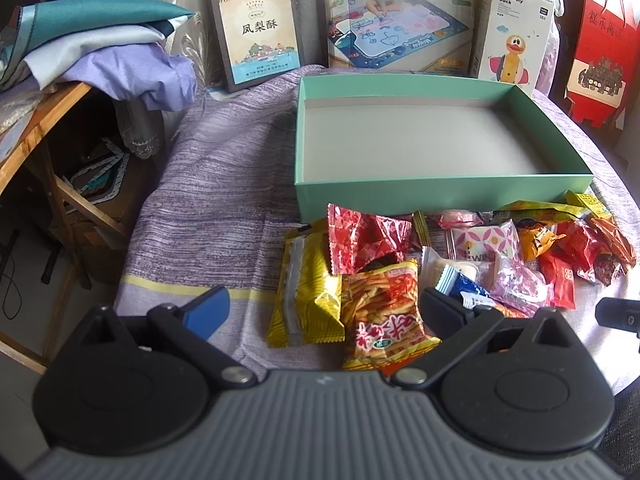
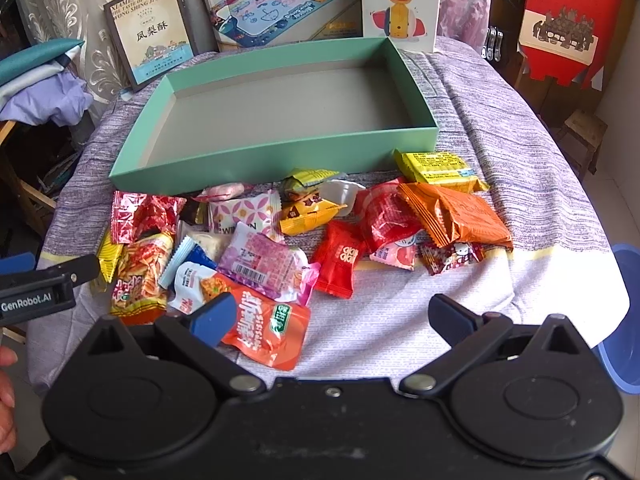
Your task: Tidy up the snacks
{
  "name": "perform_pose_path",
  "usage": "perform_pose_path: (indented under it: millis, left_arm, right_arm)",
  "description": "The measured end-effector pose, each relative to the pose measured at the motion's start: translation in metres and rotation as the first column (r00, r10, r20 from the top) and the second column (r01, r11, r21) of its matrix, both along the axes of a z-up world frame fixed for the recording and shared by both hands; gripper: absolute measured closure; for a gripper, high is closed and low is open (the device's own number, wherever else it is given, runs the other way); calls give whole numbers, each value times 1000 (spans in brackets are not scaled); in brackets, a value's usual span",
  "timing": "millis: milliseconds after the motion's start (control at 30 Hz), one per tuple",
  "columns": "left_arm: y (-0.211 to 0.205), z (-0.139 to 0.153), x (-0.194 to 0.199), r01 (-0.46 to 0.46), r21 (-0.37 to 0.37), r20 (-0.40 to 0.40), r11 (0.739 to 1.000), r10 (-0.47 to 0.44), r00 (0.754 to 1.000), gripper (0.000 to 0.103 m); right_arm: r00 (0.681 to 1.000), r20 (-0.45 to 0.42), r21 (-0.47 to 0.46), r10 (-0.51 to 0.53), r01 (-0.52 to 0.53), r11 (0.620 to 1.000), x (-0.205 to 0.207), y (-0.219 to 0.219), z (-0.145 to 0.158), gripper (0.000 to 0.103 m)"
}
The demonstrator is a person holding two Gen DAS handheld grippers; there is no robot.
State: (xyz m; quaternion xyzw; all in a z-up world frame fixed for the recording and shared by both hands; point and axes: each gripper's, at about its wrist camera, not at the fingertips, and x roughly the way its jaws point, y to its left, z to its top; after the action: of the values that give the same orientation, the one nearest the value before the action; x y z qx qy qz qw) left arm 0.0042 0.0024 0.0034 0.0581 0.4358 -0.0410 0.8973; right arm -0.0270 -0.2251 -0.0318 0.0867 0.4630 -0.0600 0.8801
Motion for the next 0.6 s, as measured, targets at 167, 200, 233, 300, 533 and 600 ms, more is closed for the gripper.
perform_pose_path:
  millis: [167,200,233,300,533,600]
  left_arm:
    - [2,1,1,3,-6,-4,1000,-3,1000,0]
    - [2,1,1,4,-6,-4,1000,-4,1000,0]
    - [2,2,1,4,-6,-4,1000,-4,1000,0]
    - [2,2,1,4,-9,-3,1000,-4,1000,0]
    - [3,0,2,3,-16,-18,1000,-3,1000,0]
    - [3,-1,2,3,-17,-18,1000,-4,1000,0]
  right_arm:
    - [1000,-6,6,-2,2,1000,1,0,-1,0]
    - [1000,-7,6,-2,2,1000,2,0,-1,0]
    - [1000,-7,5,-1,2,1000,2,0,-1,0]
    - [1000,-6,4,-1,1,1000,2,1,-1,0]
    - [1000,-12,8,-3,3,1000,2,1,-3,0]
    - [1000,-13,9,-5,5,1000,2,1,-3,0]
